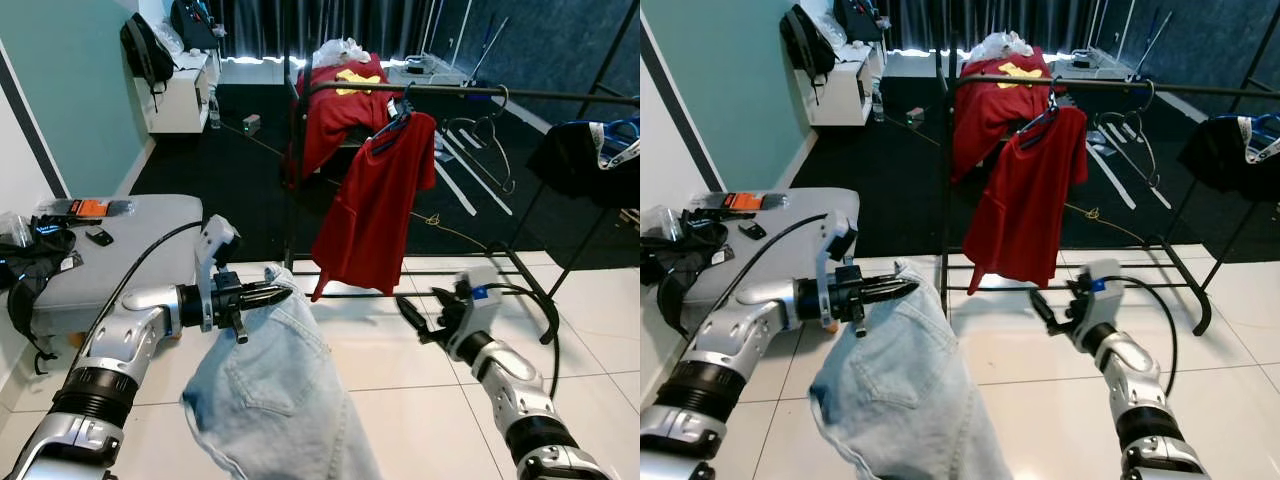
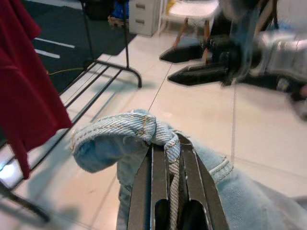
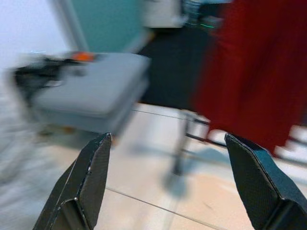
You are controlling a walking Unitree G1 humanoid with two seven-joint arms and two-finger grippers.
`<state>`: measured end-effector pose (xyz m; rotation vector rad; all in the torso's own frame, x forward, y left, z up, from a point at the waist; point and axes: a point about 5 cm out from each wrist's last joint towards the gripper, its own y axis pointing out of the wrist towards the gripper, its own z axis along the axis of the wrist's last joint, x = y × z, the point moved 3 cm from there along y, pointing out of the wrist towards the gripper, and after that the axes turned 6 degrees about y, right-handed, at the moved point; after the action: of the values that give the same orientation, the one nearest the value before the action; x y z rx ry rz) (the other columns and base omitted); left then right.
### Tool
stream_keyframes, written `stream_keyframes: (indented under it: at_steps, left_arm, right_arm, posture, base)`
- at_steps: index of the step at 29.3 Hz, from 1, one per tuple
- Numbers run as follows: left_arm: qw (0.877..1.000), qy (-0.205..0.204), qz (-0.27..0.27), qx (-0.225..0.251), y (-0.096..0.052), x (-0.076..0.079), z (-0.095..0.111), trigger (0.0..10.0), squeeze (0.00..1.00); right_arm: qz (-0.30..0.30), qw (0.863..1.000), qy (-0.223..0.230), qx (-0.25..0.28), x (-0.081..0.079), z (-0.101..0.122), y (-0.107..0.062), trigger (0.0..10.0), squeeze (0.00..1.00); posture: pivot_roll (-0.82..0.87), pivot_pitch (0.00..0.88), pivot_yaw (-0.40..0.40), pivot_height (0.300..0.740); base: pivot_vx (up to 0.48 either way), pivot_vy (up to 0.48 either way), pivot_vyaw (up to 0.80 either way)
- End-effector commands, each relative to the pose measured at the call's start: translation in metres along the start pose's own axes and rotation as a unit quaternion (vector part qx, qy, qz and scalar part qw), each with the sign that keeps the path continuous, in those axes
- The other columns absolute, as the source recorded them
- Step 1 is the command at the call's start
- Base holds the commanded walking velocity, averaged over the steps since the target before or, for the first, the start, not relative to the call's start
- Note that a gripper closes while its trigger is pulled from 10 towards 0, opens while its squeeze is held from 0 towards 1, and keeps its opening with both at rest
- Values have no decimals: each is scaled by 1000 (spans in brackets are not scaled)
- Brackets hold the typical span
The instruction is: Hang hanger
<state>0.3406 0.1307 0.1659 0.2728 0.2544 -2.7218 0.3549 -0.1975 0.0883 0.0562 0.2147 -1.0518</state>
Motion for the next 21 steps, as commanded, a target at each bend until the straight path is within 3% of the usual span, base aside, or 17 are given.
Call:
stream_keyframes:
  at_steps: [1,5,8,10,11,14,15,16,17,18,19,20,21]
  left_arm:
    - [997,74,-22,-22,0,2,10,0,0]
    - [988,138,-49,-42,2,8,16,0,0]
    - [974,205,-81,-54,6,15,20,0,0]
    - [974,205,-81,-54,6,15,20,0,0]
    - [971,218,-86,-45,7,16,22,0,0]
    - [966,240,-83,-37,9,16,25,0,0]
    - [958,270,-84,-42,11,16,24,0,0]
    - [958,270,-84,-42,11,16,24,0,0]
    - [946,310,-85,-52,13,16,22,0,0]
    - [946,310,-85,-52,13,16,22,0,0]
    - [934,342,-84,-58,14,15,20,0,0]
    - [930,355,-82,-57,15,14,19,0,0]
    - [930,355,-82,-57,15,14,19,0,0]
  right_arm:
    - [53,999,3,1,-9,1,-1,10000,0]
    - [127,992,-16,-10,-21,5,-2,10000,0]
    - [176,979,-101,-29,-27,11,-3,10000,0]
    - [176,979,-101,-29,-27,11,-3,10000,0]
    - [182,975,-128,-30,-27,14,-2,10000,0]
    - [177,973,-144,-26,-26,19,-1,10000,0]
    - [171,972,-157,-27,-21,24,0,10000,0]
    - [171,972,-157,-27,-21,24,0,10000,0]
    - [170,970,-171,-32,-17,28,-1,10000,0]
    - [170,970,-171,-32,-17,28,-1,10000,0]
    - [176,963,-198,-40,-15,31,-3,10000,0]
    - [192,954,-227,-50,-16,32,-5,10000,0]
    - [192,954,-227,-50,-16,32,-5,10000,0]
  posture:
    - [-22,0,-30,740]
    - [-21,0,-30,740]
    - [-17,0,-34,740]
    - [-17,0,-34,740]
    - [-16,0,-36,740]
    - [-17,0,-38,740]
    - [-16,0,-39,740]
    - [-16,0,-39,740]
    - [-15,0,-39,740]
    - [-15,0,-39,740]
    - [-17,0,-38,740]
    - [-21,0,-36,740]
    - [-21,0,-36,740]
  base:
    - [0,0,0]
    - [0,0,0]
    - [0,0,0]
    - [0,0,0]
    - [0,0,0]
    - [0,0,0]
    - [0,0,0]
    - [0,0,0]
    - [0,0,0]
    - [0,0,0]
    - [0,0,0]
    - [0,0,0]
    - [0,0,0]
